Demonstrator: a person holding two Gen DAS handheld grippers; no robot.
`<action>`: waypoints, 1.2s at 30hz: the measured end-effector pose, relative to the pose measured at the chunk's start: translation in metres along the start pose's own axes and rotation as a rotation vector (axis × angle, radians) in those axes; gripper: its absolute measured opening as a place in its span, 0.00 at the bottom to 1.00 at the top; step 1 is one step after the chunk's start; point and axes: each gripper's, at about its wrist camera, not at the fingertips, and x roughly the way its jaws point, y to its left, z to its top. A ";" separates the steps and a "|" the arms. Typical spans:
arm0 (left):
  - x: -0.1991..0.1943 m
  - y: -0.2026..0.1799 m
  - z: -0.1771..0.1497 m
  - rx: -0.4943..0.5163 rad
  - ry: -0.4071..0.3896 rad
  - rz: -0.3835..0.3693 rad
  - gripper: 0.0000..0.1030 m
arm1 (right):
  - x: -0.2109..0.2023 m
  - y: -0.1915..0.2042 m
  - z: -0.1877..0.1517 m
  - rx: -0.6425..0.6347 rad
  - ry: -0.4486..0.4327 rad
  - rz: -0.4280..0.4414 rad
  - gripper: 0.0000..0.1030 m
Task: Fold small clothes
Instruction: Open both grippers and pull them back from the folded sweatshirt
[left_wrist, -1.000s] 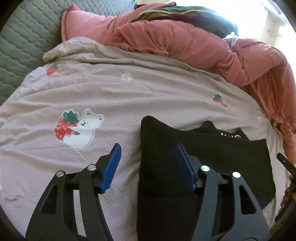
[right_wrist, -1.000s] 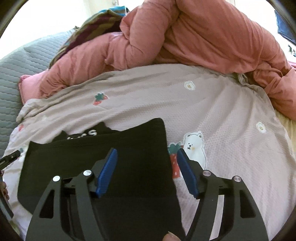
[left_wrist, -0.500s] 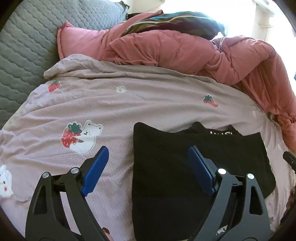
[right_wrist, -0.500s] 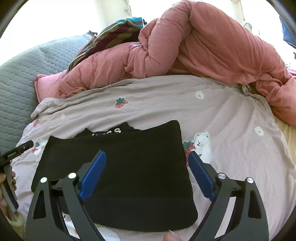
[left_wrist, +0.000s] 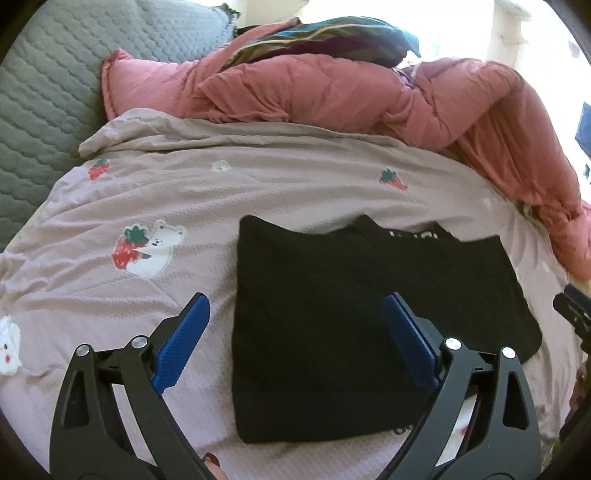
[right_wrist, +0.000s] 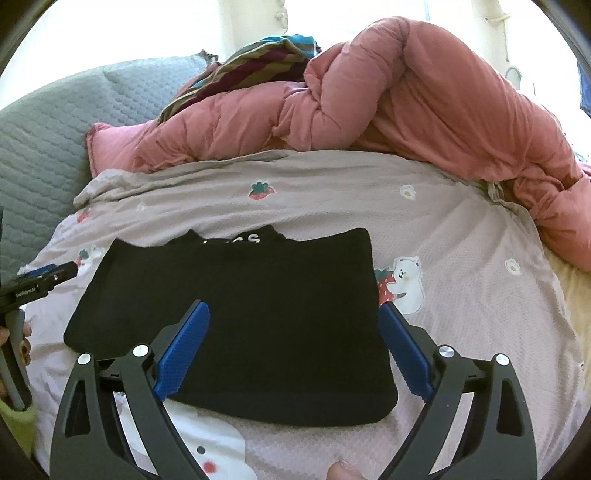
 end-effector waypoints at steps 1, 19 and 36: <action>0.000 -0.005 -0.003 0.017 0.003 0.003 0.86 | 0.000 0.002 -0.001 -0.008 0.002 0.001 0.89; 0.011 -0.045 -0.039 0.168 0.081 -0.002 0.86 | 0.020 0.044 -0.024 -0.086 0.085 0.092 0.89; 0.033 -0.044 -0.060 0.190 0.188 0.018 0.87 | 0.067 0.015 -0.052 -0.016 0.250 -0.014 0.89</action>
